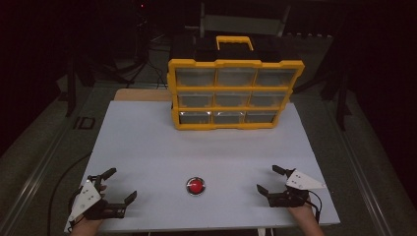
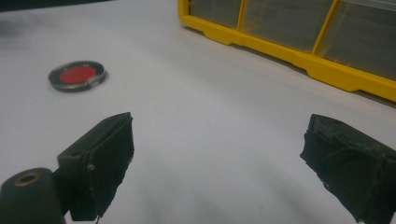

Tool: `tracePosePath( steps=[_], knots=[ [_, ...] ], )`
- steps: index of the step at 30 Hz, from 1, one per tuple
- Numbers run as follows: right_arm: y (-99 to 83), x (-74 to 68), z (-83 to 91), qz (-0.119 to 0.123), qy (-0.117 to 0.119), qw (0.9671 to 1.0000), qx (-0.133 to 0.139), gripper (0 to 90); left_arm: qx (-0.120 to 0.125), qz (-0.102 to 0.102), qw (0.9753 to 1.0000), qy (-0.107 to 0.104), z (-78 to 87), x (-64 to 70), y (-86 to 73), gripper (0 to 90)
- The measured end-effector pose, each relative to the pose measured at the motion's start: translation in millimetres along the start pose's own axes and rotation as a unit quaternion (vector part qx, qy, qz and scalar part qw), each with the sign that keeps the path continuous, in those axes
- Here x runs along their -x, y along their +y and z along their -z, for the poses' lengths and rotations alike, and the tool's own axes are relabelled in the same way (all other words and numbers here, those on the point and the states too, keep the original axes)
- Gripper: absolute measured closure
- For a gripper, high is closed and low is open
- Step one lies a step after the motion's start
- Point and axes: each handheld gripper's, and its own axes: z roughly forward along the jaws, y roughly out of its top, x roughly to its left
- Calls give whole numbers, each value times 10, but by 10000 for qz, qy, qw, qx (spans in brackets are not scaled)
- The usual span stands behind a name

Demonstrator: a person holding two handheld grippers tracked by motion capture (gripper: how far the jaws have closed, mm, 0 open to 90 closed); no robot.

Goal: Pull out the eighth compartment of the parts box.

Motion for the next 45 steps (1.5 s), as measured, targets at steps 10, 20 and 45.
tracePosePath(
  steps=[10,20,45],
  knots=[
    [-11,-47,-29,136,98,9997,-172,89,-46,33,10000,-4,-34,24,18,0],
    [17,-63,-48,193,85,9993,-319,89,-114,18,9999,7,-31,38,12,0],
    [192,-162,37,575,133,9979,-275,95,-171,-53,9998,-59,-43,74,17,0]
  ],
)
